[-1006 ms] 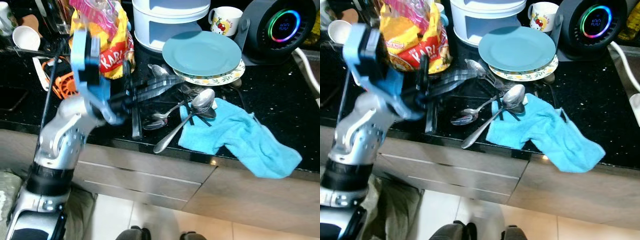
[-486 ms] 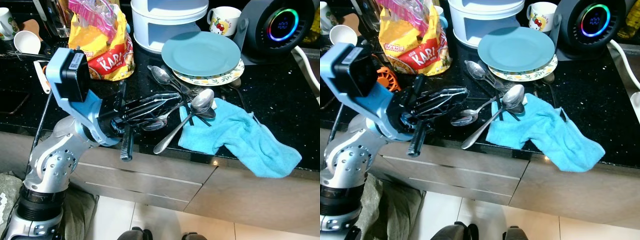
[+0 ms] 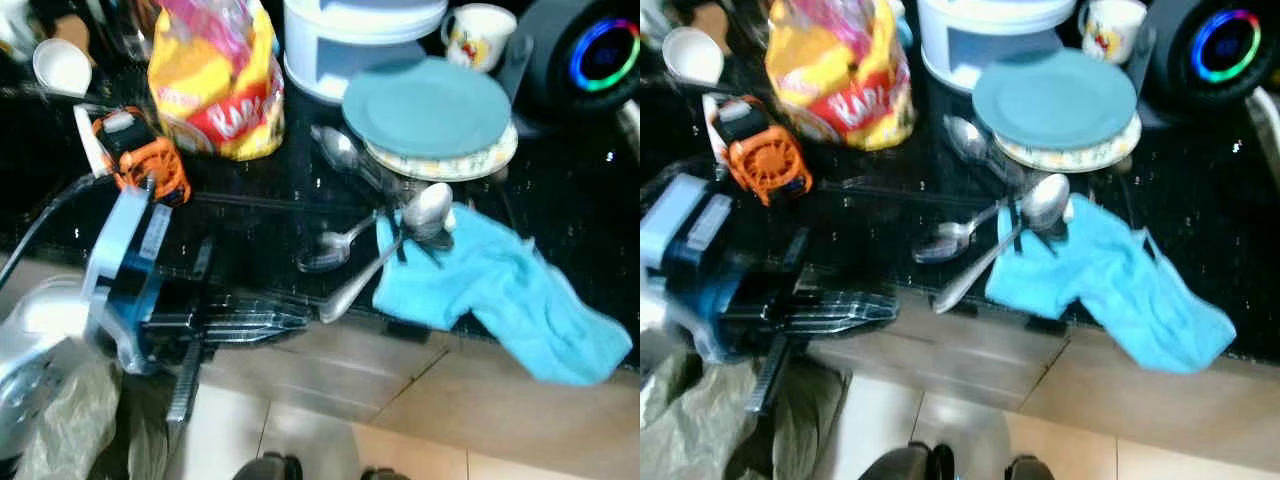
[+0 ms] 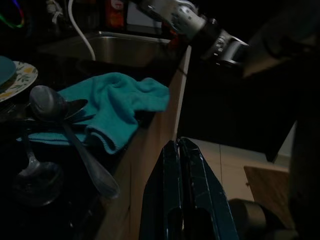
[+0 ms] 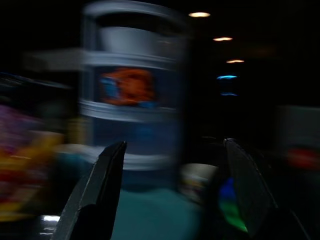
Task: Kitchen organization
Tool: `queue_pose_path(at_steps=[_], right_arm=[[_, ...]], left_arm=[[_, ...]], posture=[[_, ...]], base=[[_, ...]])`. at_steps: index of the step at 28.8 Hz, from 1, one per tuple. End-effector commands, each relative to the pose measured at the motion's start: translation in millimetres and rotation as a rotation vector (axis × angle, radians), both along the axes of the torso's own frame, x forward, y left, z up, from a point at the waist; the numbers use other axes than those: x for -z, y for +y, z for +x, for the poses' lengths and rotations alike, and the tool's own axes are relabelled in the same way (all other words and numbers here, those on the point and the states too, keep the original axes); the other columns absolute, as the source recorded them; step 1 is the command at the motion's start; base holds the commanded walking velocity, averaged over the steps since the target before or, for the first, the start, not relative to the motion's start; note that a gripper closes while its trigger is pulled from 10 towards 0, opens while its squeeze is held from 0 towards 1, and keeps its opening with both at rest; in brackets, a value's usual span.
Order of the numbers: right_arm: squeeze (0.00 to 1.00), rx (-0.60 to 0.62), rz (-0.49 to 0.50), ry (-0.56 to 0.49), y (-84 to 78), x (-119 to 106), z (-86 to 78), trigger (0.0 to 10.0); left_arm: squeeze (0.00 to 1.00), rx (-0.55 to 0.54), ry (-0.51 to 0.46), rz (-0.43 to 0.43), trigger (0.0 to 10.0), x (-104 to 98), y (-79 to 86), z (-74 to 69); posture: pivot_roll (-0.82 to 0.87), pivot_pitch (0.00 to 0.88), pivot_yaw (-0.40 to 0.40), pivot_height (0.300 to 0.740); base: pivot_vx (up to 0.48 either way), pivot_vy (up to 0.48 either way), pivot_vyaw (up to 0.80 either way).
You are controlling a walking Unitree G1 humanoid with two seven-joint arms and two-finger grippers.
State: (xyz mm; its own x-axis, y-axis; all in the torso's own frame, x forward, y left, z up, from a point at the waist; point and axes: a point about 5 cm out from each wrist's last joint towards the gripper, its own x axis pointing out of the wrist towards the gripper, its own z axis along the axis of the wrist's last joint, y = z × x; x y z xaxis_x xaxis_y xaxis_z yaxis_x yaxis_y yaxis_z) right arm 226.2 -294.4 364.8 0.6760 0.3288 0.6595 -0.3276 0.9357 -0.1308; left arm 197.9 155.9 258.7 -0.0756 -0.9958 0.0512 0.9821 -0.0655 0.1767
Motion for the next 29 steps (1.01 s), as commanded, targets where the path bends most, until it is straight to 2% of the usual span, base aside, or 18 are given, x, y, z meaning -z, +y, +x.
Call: queue_pose_path(at_steps=[1,3,4,5,7,8,9,10,11,13,15,16,18,21,25,26,27,29], right_arm=[[0.0,-0.122,0.001,0.017,10.7,0.1,-2.6,10.0],[0.0,-0.336,-0.028,0.071,28.5,7.9,-5.3,10.0],[0.0,-0.455,-0.088,0.132,41.2,19.6,-4.9,10.0],[0.0,-0.477,-0.101,0.147,43.2,22.2,-4.9,10.0],[0.05,-0.523,-0.115,0.271,55.0,38.3,7.5,10.0],[0.05,-0.523,-0.115,0.271,55.0,38.3,7.5,10.0],[1.0,-0.56,-0.131,0.411,73.7,61.1,23.3,10.0],[1.0,-0.568,-0.138,0.452,81.6,69.2,28.8,10.0],[1.0,-0.568,-0.138,0.452,81.6,69.2,28.8,10.0],[1.0,-0.577,-0.13,0.56,98.3,86.9,44.6,10.0],[1.0,-0.574,-0.133,0.583,102.6,90.0,49.9,10.0],[1.0,-0.53,-0.117,0.6,105.6,89.9,61.3,10.0],[1.0,-0.5,-0.102,0.602,105.8,88.6,67.1,10.0],[1.0,-0.465,0.011,0.572,98.2,74.3,79.7,10.0],[1.0,-0.453,0.019,0.553,87.1,64.1,80.4,10.0],[0.56,-0.471,-0.01,0.53,77.4,58.3,73.6,10.0],[0.0,-0.498,-0.023,0.518,71.7,55.0,67.9,10.0],[0.0,-0.516,-0.031,0.511,68.5,53.0,64.3,10.0]], left_arm=[[0.0,0.026,0.002,0.042,10.0,-0.9,2.5,-7.5],[0.0,0.027,0.016,0.068,10.0,1.6,5.3,-12.7],[0.0,0.027,0.028,0.08,10.0,4.1,5.9,-15.9],[0.0,0.027,0.03,0.084,10.0,4.6,6.1,-16.9],[0.0,0.022,0.037,0.104,10.0,7.8,5.5,-18.4],[0.0,0.022,0.037,0.104,10.0,7.8,5.5,-18.4],[0.0,0.008,0.038,0.113,10.0,9.1,4.7,-18.6],[0.0,0.001,0.033,0.111,10.0,9.0,4.3,-18.1],[0.0,0.001,0.033,0.111,10.0,9.0,4.3,-18.1],[0.0,-0.031,0.022,0.106,10.0,8.9,3.1,-14.4],[0.0,-0.04,0.016,0.111,10.0,9.4,2.6,-13.2],[0.0,-0.052,0.01,0.115,10.0,9.9,1.8,-11.3],[0.0,-0.057,0.01,0.115,10.0,10.0,1.4,-10.4],[0.0,-0.06,0.004,0.114,10.0,9.4,0.1,-9.7],[0.0,-0.055,-0.002,0.109,10.0,7.6,-0.8,-10.1],[0.0,-0.049,-0.001,0.109,10.0,7.4,-0.8,-11.0],[0.0,-0.047,0.001,0.109,10.0,7.6,-1.0,-11.2],[0.0,-0.046,0.002,0.11,10.0,7.7,-1.2,-11.2]], posture=[[0.07,0.155,0.01,0.74],[0.07,0.155,0.008,0.74],[0.07,0.157,0.005,0.74],[0.07,0.157,0.005,0.74],[0.07,0.161,0.002,0.74],[0.07,0.161,0.002,0.74],[0.07,0.164,-0.003,0.74],[0.07,0.164,-0.003,0.74],[0.07,0.164,-0.003,0.74],[0.07,0.168,-0.006,0.74],[0.08,0.168,-0.008,0.74],[0.07,0.17,-0.008,0.74],[0.07,0.17,-0.008,0.74],[0.08,0.172,-0.014,0.74],[0.08,0.173,-0.02,0.74],[0.08,0.173,-0.02,0.74],[0.07,0.176,-0.021,0.74],[0.07,0.176,-0.021,0.74]], base=[[0.0,0.0,0.0],[0.0,0.0,0.0],[0.0,0.0,0.0],[0.0,0.0,0.0],[0.0,0.0,0.0],[0.0,0.0,0.0],[0.0,0.0,0.0],[0.0,0.0,0.0],[0.0,0.0,0.0],[0.0,0.0,0.0],[0.0,0.0,0.0],[0.0,0.0,0.0],[0.0,0.0,0.0],[0.0,0.0,0.0],[0.0,0.0,0.0],[0.0,0.0,0.0],[0.0,0.0,0.0],[0.0,0.0,0.0]])
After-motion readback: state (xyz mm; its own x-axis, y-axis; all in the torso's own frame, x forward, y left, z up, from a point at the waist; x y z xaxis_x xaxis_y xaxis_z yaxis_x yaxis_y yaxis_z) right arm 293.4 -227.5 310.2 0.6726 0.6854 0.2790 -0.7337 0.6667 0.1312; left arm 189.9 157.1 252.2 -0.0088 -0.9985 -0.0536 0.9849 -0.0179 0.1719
